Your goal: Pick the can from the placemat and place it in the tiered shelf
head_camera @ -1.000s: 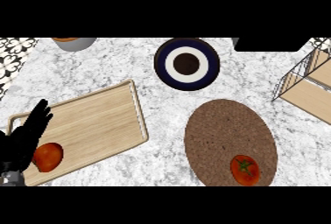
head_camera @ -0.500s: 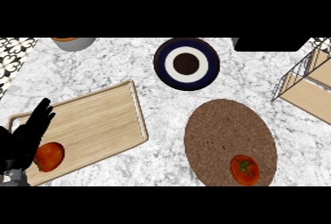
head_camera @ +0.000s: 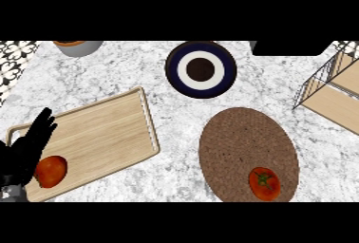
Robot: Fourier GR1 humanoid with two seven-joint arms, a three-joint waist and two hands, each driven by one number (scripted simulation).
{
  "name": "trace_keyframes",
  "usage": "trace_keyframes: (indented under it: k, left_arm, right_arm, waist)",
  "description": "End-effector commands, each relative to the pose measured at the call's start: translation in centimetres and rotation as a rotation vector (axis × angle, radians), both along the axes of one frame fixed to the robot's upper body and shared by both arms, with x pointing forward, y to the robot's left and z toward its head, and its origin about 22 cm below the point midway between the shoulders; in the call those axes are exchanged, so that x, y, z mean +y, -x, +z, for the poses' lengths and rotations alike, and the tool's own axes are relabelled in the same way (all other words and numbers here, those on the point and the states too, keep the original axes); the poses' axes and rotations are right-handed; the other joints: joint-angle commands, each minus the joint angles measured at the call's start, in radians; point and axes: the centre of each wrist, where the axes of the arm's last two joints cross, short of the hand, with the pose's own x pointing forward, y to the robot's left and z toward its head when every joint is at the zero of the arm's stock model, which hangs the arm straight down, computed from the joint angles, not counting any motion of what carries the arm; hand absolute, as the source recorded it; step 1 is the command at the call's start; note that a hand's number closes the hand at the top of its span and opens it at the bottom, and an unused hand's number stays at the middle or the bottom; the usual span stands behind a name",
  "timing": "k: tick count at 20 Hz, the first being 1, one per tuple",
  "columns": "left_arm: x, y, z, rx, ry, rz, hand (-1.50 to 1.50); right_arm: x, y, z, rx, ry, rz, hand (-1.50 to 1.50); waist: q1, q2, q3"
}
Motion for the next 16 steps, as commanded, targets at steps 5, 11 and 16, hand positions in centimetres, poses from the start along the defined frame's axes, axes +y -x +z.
trace_keyframes:
  k: [5, 11, 16]
  left_arm:
    - [0.3, -0.5, 0.3, 0.014, 0.006, 0.016, 0.00]
    - [0.7, 0.7, 0.8, 0.026, 0.002, 0.021, 0.00]
    - [0.9, 1.5, -0.3, 0.019, 0.008, 0.045, 0.00]
  right_arm:
    - [-3.4, 4.6, 3.8, -0.198, -0.180, 0.065, -1.50]
    - [-4.1, 10.3, 5.4, -0.289, -0.225, 0.043, -1.50]
    - [-7.1, 18.6, 10.7, -0.301, -0.192, -0.052, -1.50]
  waist:
    - [-0.011, 0.000, -0.002]
    - [-0.023, -0.006, -0.002]
    - [-0.046, -0.008, -0.002]
